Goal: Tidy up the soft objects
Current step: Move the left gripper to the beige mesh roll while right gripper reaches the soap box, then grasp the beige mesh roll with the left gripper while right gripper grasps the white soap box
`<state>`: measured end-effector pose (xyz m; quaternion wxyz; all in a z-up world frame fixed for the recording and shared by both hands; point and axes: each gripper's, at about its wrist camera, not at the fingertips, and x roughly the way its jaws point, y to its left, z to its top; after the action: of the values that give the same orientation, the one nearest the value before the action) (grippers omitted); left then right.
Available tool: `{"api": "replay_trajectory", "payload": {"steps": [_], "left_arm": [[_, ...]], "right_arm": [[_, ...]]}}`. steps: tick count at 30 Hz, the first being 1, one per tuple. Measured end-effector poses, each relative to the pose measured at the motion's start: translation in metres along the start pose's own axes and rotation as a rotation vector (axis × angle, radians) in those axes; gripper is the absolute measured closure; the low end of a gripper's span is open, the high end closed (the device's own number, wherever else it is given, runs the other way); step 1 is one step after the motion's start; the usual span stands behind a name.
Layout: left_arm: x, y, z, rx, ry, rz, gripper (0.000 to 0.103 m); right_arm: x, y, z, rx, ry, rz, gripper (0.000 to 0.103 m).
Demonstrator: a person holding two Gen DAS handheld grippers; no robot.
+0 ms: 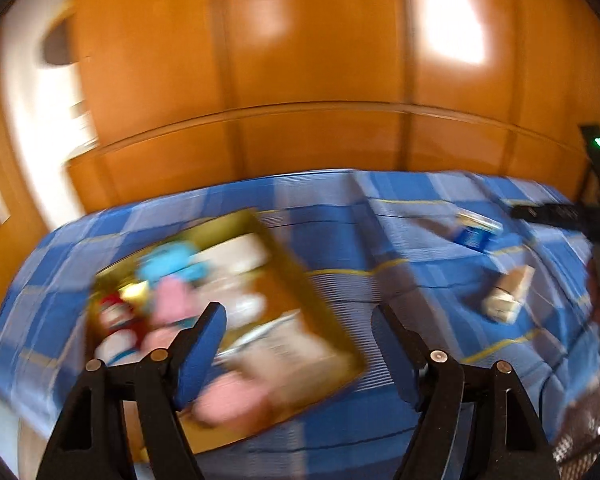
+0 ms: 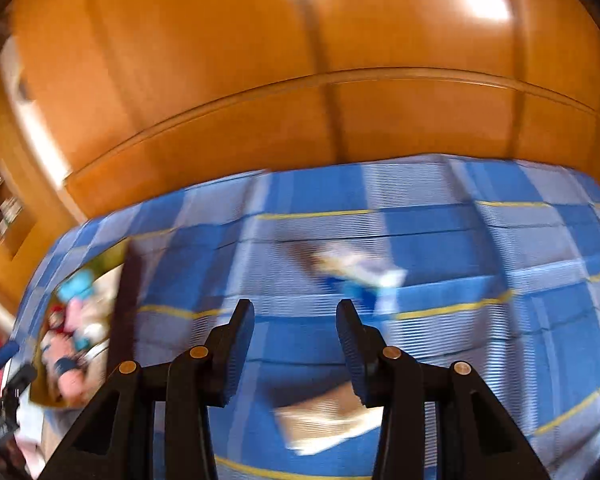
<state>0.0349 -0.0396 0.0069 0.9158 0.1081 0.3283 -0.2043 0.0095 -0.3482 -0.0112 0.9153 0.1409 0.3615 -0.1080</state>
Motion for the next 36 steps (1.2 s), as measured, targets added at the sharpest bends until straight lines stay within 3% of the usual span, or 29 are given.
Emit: {"api": "replay_trajectory", "payload": {"steps": [4, 10, 16, 19, 26, 28, 30, 36], "left_arm": [[0.019, -0.055, 0.01, 0.134, 0.008, -0.115, 0.027], [0.054, -0.143, 0.018, 0.333, 0.047, -0.321, 0.027], [0.089, -0.204, 0.017, 0.418, 0.134, -0.427, 0.027], [0.105, -0.228, 0.013, 0.471, 0.173, -0.443, 0.027], [0.129, -0.251, 0.008, 0.521, 0.231, -0.458, 0.029], [0.136, -0.252, 0.008, 0.503, 0.249, -0.462, 0.053], [0.142, -0.253, 0.005, 0.49, 0.285, -0.495, 0.055], [0.124, -0.228, 0.002, 0.396, 0.247, -0.517, 0.057]], "right_arm": [[0.001, -0.046, 0.001, 0.088, -0.005, -0.06, 0.06], [0.006, -0.093, -0.011, 0.224, -0.001, -0.069, 0.06], [0.001, -0.103, -0.01, 0.267, -0.014, -0.021, 0.06], [-0.001, -0.104, -0.008, 0.278, -0.02, -0.004, 0.06], [-0.004, -0.106, -0.006, 0.294, -0.039, -0.002, 0.06], [-0.004, -0.106, -0.006, 0.297, -0.041, -0.004, 0.06], [-0.004, -0.107, -0.006, 0.299, -0.042, -0.008, 0.06], [0.003, -0.101, -0.009, 0.266, -0.012, 0.001, 0.06]]}}
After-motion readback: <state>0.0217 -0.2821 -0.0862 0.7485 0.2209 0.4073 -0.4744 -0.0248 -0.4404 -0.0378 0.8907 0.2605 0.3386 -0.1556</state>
